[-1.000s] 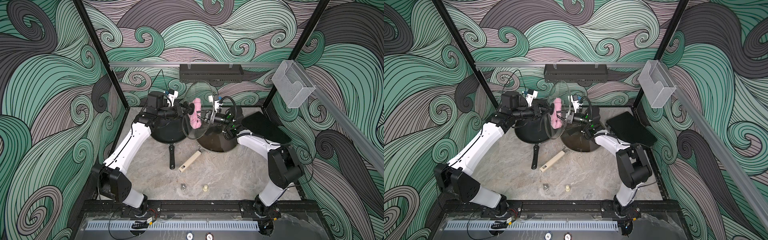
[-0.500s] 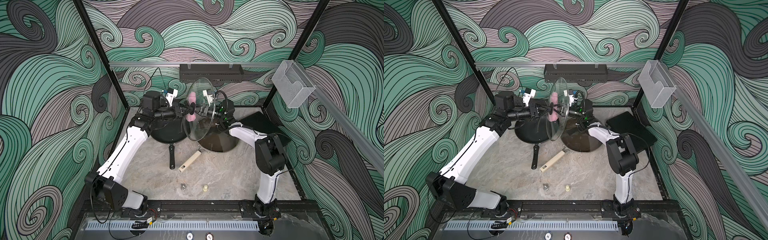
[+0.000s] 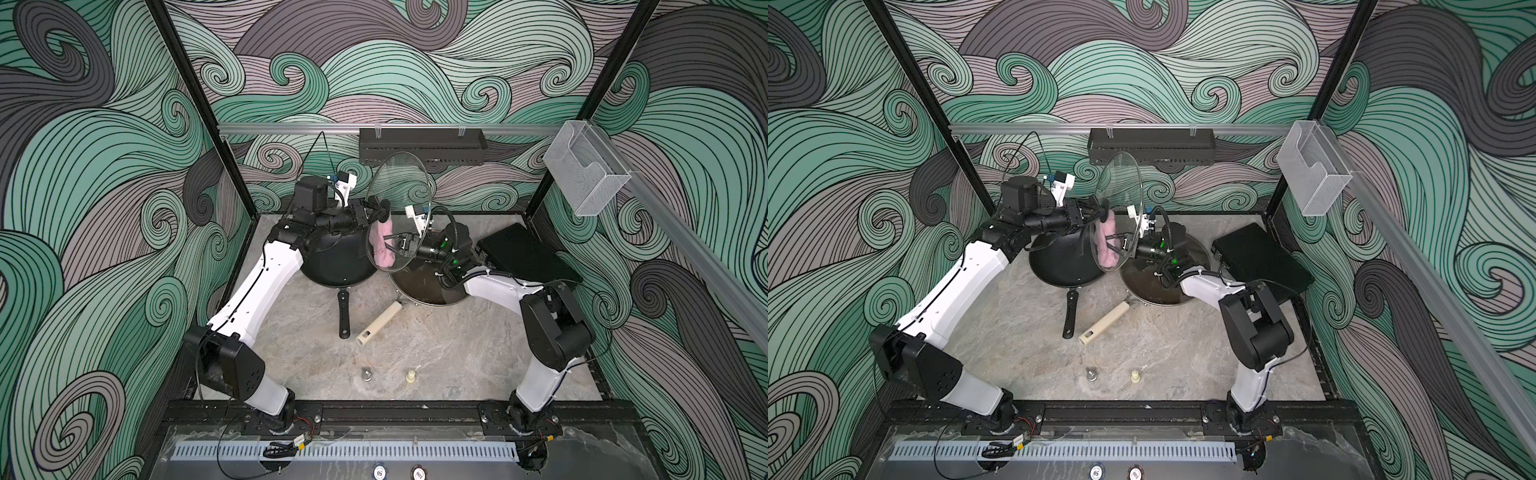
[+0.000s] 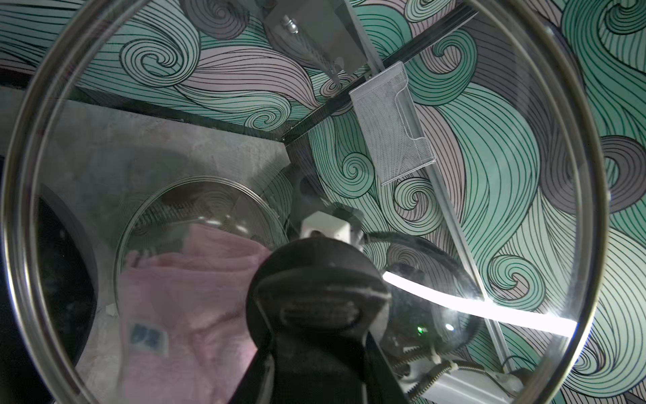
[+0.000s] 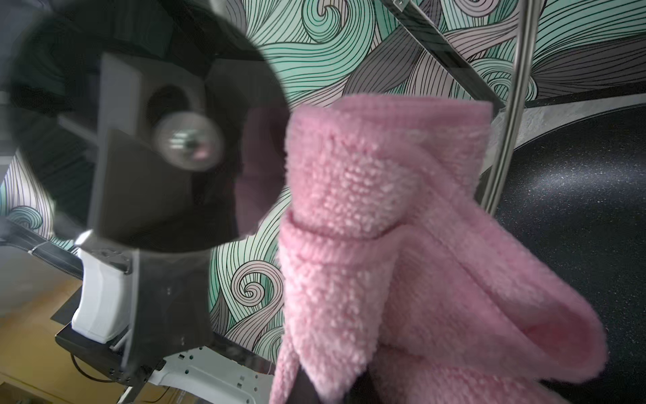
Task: Wipe the pot lid with a cloth
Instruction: Wipe the pot lid.
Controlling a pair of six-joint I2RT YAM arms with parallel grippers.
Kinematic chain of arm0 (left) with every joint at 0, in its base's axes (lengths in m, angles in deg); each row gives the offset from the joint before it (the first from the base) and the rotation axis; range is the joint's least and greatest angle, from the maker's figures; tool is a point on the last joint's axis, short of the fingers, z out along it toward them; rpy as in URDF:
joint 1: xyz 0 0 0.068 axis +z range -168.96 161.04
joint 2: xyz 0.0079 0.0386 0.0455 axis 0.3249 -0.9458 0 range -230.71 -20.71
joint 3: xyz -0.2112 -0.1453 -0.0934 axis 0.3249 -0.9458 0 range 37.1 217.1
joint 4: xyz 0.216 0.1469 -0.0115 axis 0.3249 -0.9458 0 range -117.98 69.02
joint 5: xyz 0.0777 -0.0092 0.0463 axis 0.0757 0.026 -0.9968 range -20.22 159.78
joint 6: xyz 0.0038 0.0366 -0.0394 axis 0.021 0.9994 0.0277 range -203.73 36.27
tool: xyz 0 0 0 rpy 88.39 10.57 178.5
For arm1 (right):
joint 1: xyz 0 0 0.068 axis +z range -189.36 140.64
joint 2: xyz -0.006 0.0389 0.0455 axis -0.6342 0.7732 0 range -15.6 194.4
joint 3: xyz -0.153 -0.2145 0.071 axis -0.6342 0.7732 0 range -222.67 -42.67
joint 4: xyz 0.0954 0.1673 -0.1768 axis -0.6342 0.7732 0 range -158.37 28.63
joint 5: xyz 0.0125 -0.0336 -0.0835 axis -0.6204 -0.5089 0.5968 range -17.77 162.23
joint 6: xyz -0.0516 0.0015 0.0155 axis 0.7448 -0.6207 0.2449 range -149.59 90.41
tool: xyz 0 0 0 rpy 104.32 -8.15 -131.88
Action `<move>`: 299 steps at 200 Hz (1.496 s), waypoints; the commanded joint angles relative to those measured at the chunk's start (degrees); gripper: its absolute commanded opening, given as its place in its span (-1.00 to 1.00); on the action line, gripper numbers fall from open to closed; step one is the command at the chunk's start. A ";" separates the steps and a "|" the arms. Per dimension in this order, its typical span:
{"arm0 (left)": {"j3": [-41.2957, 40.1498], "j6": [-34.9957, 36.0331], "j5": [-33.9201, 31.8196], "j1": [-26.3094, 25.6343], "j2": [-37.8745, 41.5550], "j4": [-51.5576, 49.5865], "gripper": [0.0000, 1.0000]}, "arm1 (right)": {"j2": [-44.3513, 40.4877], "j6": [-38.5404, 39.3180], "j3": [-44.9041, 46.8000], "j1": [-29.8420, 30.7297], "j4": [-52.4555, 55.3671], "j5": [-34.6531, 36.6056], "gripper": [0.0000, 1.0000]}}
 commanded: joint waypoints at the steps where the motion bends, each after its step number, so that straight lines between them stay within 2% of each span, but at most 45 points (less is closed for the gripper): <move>1: 1.76 3.36 -1.15 0.01 2.48 7.45 -1.00 | -4.70 -0.72 1.47 0.62 -4.21 0.25 -1.00; 91: -2.75 5.71 -2.14 2.05 5.83 4.68 -1.00 | -14.07 2.68 2.86 -0.87 1.20 2.06 -1.00; 157: -5.63 6.95 2.09 2.01 8.63 4.41 -1.00 | -18.39 12.91 -1.29 -2.35 14.83 4.62 -1.00; 194: -7.04 7.90 5.63 1.17 10.21 3.63 -1.00 | -14.37 14.72 -6.81 -3.01 16.85 4.07 -1.00; 231: -7.77 9.16 7.58 0.06 12.33 0.95 -1.00 | -7.36 12.47 -13.39 -3.72 14.29 2.86 -1.00; 299: -9.65 7.23 11.17 -2.07 16.24 0.87 -1.00 | 4.09 9.28 -24.72 -3.98 12.71 2.61 -1.00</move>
